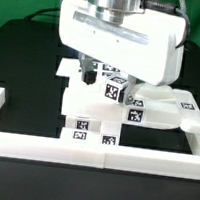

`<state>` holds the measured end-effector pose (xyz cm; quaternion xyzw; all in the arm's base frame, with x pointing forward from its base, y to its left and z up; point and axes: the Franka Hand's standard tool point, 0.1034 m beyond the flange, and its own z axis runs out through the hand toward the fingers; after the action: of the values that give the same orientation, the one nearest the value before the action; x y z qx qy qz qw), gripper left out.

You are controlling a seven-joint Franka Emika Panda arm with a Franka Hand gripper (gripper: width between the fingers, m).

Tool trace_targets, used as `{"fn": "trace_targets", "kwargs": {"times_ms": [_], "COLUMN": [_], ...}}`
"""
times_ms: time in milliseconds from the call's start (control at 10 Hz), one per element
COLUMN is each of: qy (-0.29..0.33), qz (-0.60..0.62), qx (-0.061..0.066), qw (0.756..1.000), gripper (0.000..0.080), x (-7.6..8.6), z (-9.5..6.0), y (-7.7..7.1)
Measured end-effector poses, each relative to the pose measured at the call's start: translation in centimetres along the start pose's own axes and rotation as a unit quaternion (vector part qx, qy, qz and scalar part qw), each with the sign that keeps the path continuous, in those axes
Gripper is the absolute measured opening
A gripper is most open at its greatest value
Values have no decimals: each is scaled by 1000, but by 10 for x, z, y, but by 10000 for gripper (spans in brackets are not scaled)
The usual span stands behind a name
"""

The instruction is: Assemble chair

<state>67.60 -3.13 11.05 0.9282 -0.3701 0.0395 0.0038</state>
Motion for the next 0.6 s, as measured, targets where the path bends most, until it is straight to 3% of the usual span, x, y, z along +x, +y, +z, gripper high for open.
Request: {"fn": "trace_targets", "kwargs": {"times_ms": [400,600], "qy": [9,13], "qz": [5,4], "qx": [8,11], "qw": [1000,1000], "gripper": [649,383], "x": [-5,-4], "z": [-2,-2], "y": [-13,-14]}}
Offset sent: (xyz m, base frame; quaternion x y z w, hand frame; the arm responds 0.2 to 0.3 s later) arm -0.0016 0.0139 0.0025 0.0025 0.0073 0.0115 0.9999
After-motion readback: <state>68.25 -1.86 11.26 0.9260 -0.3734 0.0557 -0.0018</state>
